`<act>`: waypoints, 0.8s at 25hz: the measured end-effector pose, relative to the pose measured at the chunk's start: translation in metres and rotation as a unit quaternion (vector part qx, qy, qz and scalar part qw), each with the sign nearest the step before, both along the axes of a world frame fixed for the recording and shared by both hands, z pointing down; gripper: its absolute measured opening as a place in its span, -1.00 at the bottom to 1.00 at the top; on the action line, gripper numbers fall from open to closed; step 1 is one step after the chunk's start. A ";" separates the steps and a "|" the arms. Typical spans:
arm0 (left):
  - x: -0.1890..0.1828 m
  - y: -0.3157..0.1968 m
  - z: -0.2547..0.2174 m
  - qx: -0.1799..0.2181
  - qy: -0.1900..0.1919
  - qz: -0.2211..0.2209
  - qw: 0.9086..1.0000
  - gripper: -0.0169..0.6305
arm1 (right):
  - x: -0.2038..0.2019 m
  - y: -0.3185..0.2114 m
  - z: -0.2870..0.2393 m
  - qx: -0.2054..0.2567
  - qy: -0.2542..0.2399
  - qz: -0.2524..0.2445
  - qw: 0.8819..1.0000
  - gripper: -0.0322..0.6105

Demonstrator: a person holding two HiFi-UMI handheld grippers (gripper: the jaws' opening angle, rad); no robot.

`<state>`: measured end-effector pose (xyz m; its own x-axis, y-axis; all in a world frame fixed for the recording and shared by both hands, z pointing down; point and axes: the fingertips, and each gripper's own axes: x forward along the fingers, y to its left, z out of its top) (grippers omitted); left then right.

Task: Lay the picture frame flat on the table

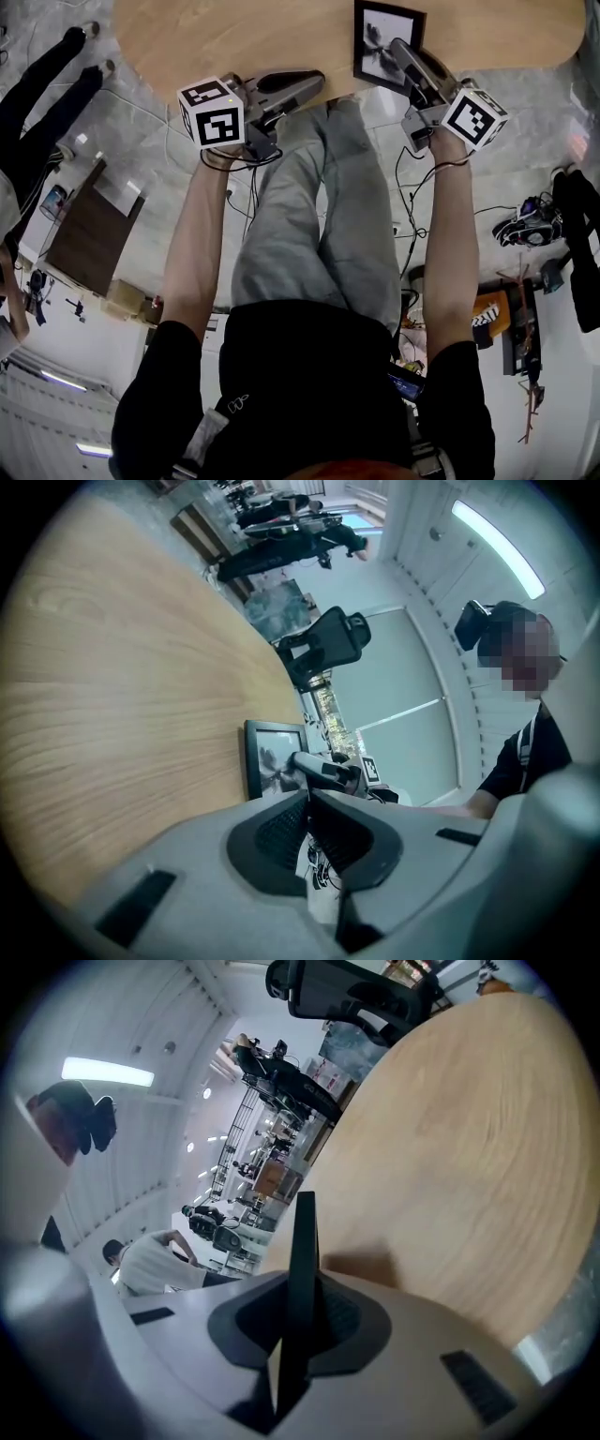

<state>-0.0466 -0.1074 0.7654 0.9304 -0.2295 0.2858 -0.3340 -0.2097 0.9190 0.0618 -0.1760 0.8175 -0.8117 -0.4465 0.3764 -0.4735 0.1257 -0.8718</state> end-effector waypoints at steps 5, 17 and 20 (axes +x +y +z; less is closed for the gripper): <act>0.011 0.004 -0.001 0.002 0.007 0.010 1.000 -0.90 | 0.001 -0.002 0.009 -0.008 0.017 0.039 0.999 -0.78; 0.031 0.014 -0.008 0.007 0.004 0.042 0.999 -0.90 | 0.024 -0.002 0.036 0.024 0.285 0.021 0.958 -0.29; 0.035 0.013 -0.019 0.015 0.008 0.041 0.999 -0.91 | 0.034 -0.002 0.029 0.041 0.359 0.020 0.932 -0.25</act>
